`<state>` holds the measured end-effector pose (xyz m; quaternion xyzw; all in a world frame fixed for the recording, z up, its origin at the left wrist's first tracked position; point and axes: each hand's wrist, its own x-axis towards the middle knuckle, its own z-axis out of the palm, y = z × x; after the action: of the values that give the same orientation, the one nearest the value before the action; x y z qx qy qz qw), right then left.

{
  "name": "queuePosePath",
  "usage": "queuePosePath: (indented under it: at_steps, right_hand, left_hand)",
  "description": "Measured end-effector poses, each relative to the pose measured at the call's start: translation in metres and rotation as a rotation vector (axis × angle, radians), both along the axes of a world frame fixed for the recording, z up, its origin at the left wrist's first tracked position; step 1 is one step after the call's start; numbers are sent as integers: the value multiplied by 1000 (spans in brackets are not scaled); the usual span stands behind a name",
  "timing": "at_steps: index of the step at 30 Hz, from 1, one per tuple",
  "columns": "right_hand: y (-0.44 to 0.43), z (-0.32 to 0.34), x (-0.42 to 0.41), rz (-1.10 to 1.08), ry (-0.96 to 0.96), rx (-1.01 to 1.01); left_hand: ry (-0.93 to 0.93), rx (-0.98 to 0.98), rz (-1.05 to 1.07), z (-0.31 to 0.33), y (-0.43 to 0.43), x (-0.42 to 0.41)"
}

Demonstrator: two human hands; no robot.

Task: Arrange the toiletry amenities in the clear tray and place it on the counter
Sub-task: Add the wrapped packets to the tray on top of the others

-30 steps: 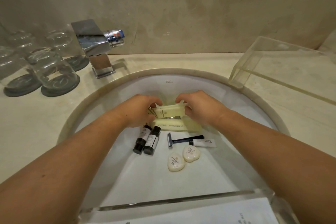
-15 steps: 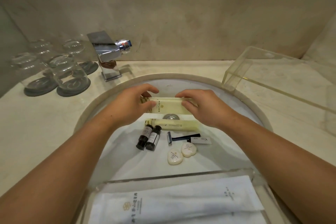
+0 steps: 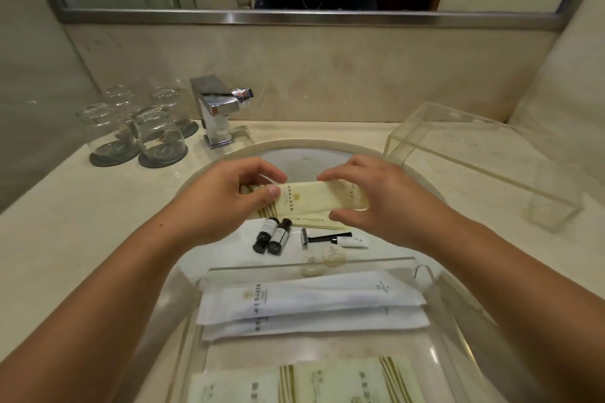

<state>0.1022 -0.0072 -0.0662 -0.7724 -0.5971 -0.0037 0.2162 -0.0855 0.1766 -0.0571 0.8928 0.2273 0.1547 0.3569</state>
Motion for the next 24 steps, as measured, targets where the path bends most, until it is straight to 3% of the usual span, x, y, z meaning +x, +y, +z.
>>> queuePosePath:
  at_steps: [4,11,24]
  right_hand:
    - [-19,13,-19,4,-20,2]
    - [-43,27,-51,-5,2,-96]
    - [-91,22,-101,76,-31,-191]
  left_hand:
    - [-8,29,-58,13,-17,-21]
    - [165,340,-175,26,-42,-57]
    - [123,203,-240,20,-68,-112]
